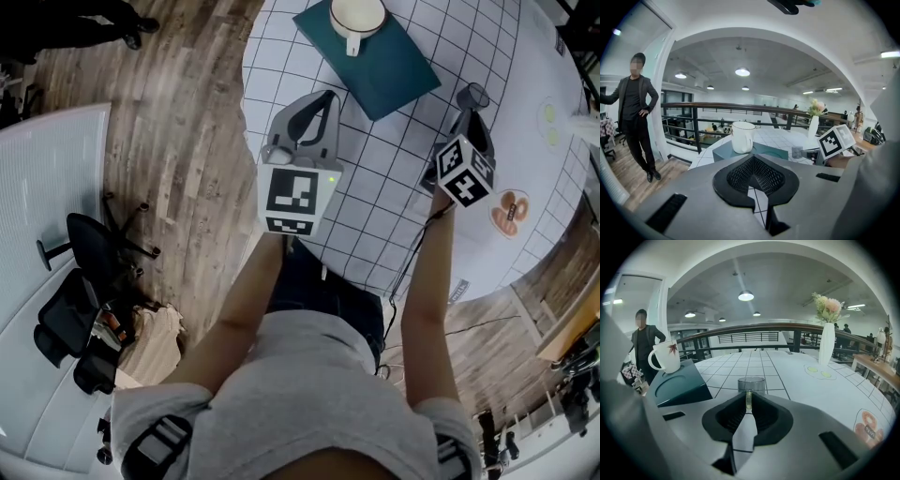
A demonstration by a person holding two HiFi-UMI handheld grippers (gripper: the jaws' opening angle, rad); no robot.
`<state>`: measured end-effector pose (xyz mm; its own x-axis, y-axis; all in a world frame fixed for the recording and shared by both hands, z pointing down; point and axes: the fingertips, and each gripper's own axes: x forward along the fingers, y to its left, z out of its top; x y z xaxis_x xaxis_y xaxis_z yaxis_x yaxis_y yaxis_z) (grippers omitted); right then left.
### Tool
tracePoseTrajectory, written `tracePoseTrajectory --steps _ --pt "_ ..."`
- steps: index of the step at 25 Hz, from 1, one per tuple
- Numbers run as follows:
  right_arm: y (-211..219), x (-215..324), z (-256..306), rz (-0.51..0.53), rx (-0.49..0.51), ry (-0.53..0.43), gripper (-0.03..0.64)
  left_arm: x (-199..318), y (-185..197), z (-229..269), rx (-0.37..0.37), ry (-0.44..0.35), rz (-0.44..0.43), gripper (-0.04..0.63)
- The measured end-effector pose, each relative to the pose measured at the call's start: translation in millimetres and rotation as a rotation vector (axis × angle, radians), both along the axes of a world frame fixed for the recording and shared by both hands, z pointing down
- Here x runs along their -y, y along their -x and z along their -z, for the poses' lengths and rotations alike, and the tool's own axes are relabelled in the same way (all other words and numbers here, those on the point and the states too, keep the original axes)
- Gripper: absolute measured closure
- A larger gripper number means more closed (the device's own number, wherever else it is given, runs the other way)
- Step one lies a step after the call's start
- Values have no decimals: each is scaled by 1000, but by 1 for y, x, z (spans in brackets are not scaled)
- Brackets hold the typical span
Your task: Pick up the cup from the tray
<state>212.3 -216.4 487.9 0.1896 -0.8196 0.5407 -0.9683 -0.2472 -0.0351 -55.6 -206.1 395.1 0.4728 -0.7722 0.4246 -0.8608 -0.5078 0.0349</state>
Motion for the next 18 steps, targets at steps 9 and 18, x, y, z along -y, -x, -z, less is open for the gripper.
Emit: tracePoseTrajectory --steps 9,18 --pt "6 -7 -15 37 -47 35 580 2 -6 -4 -7 10 -9 588" --pt "11 -15 -29 57 -100 84 580 -3 -9 -4 -27 13 -2 588"
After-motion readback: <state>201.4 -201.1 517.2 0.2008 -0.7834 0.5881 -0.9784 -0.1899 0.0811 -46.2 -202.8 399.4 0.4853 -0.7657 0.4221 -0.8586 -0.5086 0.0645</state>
